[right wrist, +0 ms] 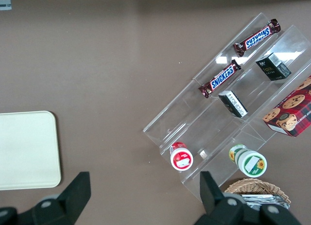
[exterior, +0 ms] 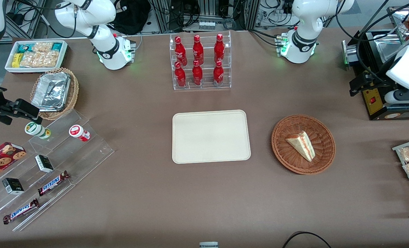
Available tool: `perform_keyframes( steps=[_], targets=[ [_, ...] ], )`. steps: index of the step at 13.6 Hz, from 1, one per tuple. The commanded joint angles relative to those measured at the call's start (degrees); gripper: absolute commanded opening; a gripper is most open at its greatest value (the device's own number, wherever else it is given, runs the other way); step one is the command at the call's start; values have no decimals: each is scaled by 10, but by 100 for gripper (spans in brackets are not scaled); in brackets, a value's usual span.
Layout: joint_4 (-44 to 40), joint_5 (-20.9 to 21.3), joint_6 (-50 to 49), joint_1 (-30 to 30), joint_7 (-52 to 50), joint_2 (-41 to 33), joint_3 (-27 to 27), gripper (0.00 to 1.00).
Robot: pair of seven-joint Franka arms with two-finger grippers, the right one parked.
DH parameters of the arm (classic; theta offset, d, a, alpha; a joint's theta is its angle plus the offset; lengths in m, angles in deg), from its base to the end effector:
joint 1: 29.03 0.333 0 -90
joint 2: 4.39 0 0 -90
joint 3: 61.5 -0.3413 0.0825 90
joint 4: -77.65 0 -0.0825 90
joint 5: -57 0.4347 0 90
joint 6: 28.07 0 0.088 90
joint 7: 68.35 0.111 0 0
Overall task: Place sandwich from basket to tray
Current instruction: 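Move the left gripper over the wicker basket holding the sandwich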
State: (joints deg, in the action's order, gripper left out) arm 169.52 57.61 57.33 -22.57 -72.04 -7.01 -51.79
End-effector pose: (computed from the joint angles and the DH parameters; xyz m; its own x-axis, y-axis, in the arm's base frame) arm 0.5800 -0.0340 0.6489 0.9977 0.0093 -0.0665 0.0079 -0.9997 -0.0227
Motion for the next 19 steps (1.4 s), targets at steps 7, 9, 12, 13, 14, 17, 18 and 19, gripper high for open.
perform_keyframes(
  steps=[7, 9, 12, 13, 14, 17, 18, 19],
  targets=[
    [31, 0, 13, -3, -40, 42, 2, 100],
    [71, 1, 62, -4, -81, 46, 13, 100],
    [138, 2, 144, -4, -157, 46, 27, 100],
    [154, 3, 166, -4, -176, 46, 28, 100],
    [163, 2, 180, -5, -199, 46, 29, 100],
    [189, 2, 222, -5, -277, 51, 36, 100],
    [203, 2, 244, -5, -305, 52, 38, 100],
    [223, 2, 271, -5, -329, 53, 46, 100]
  ],
)
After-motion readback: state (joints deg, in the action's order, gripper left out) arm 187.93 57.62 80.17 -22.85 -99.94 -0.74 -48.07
